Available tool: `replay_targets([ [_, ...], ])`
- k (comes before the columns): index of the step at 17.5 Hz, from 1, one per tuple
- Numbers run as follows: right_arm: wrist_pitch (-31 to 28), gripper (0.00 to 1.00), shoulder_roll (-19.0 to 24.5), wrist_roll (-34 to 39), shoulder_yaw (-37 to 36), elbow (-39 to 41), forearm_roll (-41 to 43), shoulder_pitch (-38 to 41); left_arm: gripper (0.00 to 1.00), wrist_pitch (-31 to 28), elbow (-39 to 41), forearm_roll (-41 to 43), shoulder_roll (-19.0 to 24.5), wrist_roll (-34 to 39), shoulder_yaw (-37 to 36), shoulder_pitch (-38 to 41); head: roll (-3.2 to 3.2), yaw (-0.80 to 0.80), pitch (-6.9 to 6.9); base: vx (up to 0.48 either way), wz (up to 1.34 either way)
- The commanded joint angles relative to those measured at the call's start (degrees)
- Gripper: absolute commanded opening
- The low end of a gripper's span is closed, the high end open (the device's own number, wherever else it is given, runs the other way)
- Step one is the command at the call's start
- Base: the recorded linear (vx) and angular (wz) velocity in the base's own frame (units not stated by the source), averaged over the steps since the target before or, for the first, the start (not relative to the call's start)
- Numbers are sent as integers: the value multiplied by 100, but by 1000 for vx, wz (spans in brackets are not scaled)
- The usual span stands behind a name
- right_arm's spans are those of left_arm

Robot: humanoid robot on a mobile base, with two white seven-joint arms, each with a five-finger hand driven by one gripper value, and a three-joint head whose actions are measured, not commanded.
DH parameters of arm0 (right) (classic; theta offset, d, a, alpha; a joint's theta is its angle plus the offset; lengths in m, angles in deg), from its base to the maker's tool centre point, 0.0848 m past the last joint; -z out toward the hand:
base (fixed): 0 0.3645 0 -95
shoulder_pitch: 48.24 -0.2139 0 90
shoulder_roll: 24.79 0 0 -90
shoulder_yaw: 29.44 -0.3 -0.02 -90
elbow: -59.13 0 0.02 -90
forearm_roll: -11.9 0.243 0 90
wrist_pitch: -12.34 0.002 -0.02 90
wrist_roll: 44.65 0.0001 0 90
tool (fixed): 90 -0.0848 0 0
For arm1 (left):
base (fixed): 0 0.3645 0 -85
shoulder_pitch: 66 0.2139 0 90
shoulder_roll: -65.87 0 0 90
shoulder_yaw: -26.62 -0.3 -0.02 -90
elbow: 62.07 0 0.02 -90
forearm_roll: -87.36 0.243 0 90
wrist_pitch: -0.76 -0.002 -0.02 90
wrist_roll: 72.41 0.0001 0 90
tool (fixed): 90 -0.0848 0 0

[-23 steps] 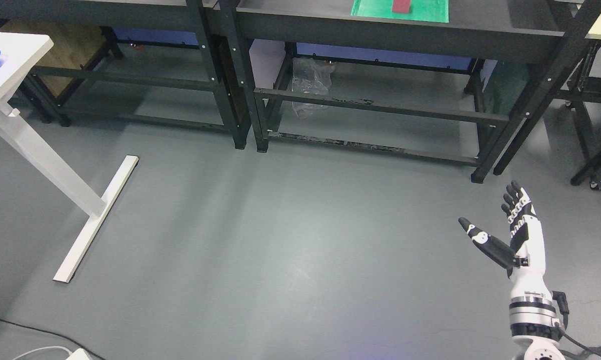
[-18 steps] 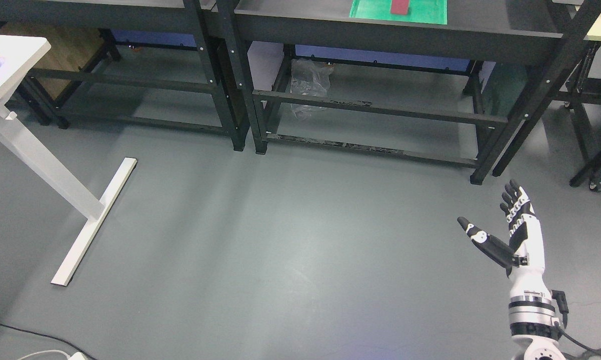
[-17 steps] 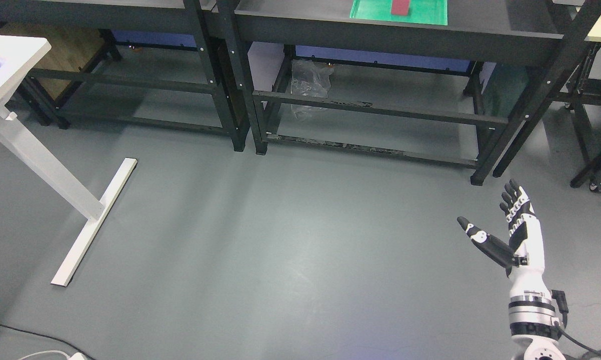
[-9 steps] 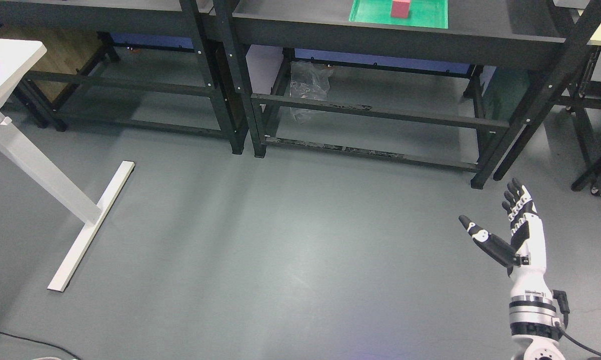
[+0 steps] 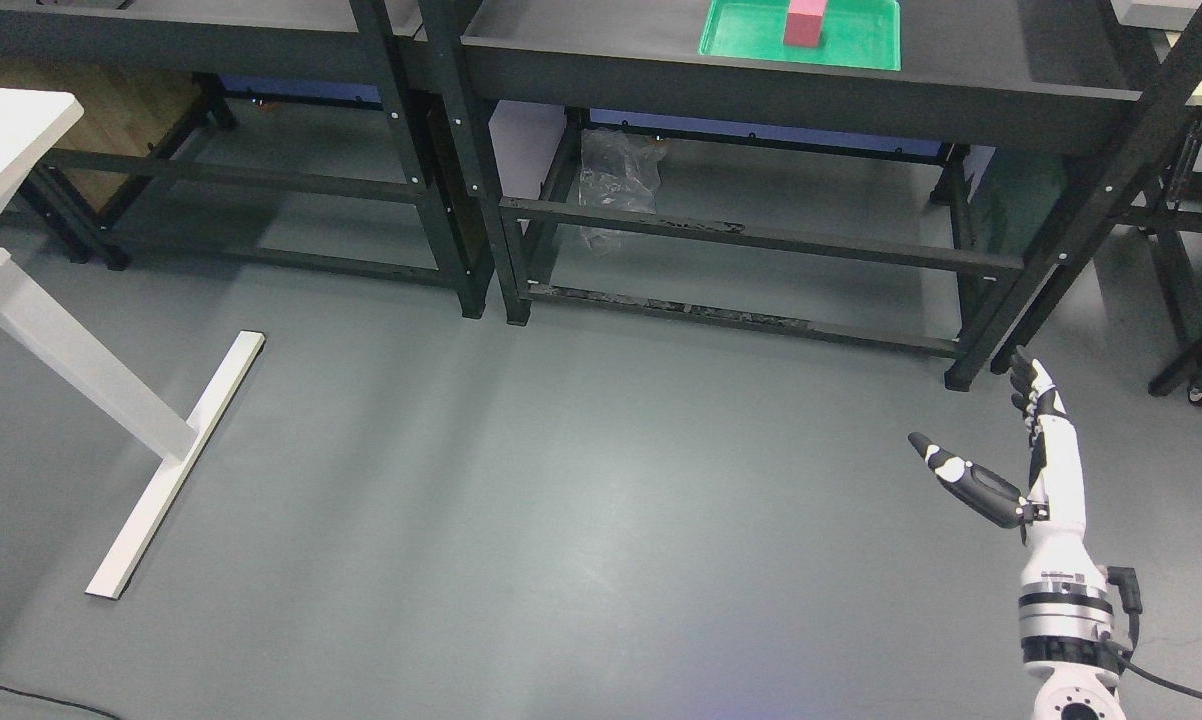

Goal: Pick pink block from left shelf to tray
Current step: 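Raise the right hand forward while driving toward the shelf, then approach the shelf and move the right hand over the green tray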

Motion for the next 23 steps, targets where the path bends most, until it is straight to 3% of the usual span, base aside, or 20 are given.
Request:
replay_targets([
  [1, 46, 100, -241, -81, -69, 154, -3631, -20, 100, 0, 100, -44, 100, -1, 0, 1, 0, 0, 0, 68, -44],
  [5, 221, 100, -267, -55, -43, 154, -3673, -125, 100, 0, 100, -44, 100, -1, 0, 1, 0, 0, 0, 94, -51],
  [9, 546, 100, -469, -64, 10, 154, -4428, -134, 100, 0, 100, -44, 100, -1, 0, 1, 0, 0, 0, 137, -47],
  [23, 564, 100, -311, -389, 124, 154, -4368, -169, 100, 0, 100, -44, 100, -1, 0, 1, 0, 0, 0, 108, 76],
])
